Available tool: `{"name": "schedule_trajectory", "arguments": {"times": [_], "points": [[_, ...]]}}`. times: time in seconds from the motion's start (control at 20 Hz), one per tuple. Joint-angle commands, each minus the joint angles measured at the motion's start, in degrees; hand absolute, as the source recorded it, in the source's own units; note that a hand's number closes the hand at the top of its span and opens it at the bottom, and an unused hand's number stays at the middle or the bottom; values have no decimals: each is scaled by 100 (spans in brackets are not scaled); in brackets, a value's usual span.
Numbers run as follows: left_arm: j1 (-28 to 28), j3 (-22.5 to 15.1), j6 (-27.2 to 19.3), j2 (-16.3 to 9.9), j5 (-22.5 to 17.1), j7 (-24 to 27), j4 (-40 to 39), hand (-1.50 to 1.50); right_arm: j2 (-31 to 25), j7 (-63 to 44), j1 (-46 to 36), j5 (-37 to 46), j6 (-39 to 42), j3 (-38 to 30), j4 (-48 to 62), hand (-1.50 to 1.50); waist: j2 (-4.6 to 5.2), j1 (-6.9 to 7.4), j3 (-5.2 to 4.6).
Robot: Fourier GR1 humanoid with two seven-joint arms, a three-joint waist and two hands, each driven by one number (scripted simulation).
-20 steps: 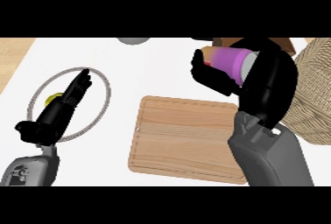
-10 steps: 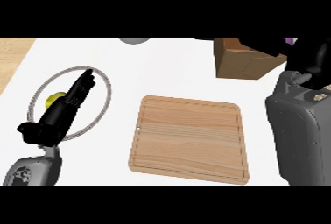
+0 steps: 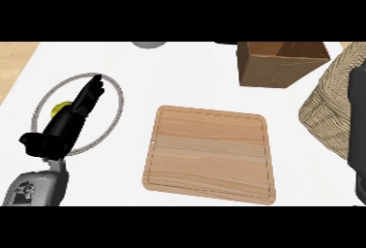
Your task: Pick the can from the cutting board and place it in the basket
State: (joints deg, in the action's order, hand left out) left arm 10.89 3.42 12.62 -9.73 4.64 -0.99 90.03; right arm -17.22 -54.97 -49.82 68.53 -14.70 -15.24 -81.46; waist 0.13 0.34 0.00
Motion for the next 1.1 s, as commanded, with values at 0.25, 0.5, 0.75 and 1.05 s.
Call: {"name": "schedule_trajectory", "arguments": {"times": [0.25,0.5,0.75,1.05], "points": [[-298,52,87,-44,-79,-152,403,0,-879,882,428,-910,-353,-891,833,150,-13,-1,3],[-12,254,298,-237,-251,-238,184,0,-1147,1449,855,-1501,-418,-1179,1060,150,-13,-25,3],[-112,113,178,-59,-118,-129,265,0,-1291,2299,1113,-1752,-1309,-1394,1833,150,1,19,5],[207,11,16,86,46,-256,96,0,-1319,2844,1290,-1699,-1926,-1199,2312,150,-1,-7,2]]}}
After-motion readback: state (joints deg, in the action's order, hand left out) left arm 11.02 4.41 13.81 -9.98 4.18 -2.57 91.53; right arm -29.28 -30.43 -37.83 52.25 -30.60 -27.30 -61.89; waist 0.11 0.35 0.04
